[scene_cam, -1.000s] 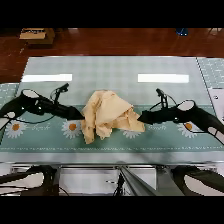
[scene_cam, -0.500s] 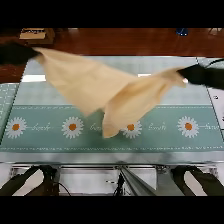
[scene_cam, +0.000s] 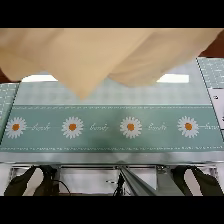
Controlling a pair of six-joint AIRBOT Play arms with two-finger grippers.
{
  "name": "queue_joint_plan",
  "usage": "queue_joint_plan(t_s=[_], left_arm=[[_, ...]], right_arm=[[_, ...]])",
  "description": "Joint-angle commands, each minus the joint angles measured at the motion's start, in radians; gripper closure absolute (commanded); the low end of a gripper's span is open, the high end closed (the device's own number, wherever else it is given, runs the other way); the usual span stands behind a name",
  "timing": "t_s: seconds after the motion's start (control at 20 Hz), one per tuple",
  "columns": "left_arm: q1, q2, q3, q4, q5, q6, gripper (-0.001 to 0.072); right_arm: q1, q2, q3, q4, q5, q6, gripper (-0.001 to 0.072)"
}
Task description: Fold the shirts.
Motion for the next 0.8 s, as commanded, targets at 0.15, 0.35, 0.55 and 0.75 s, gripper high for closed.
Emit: queue_joint_plan(t_s=[0.15,0.35,0.55,0.75], left_arm=[[0.006,0.098,0.035,0.042,-0.249,-0.130,0.0690],[0.006,0.106,0.014,0.152,-0.325,-0.180,0.0691],[-0.009,0.133,-0.232,0.151,-0.388,-0.198,0.0690],[-0.053,0.165,-0.672,0.149,-0.321,-0.164,0.0690]], right_arm=[[-0.007,0.006,0.260,-0.091,0.148,0.111,0.0674],[-0.007,-0.003,0.275,-0.153,0.485,0.145,0.0674],[-0.003,-0.084,0.274,-0.212,0.770,0.129,0.0674],[0.104,-0.229,0.193,-0.231,0.771,0.129,0.0674]])
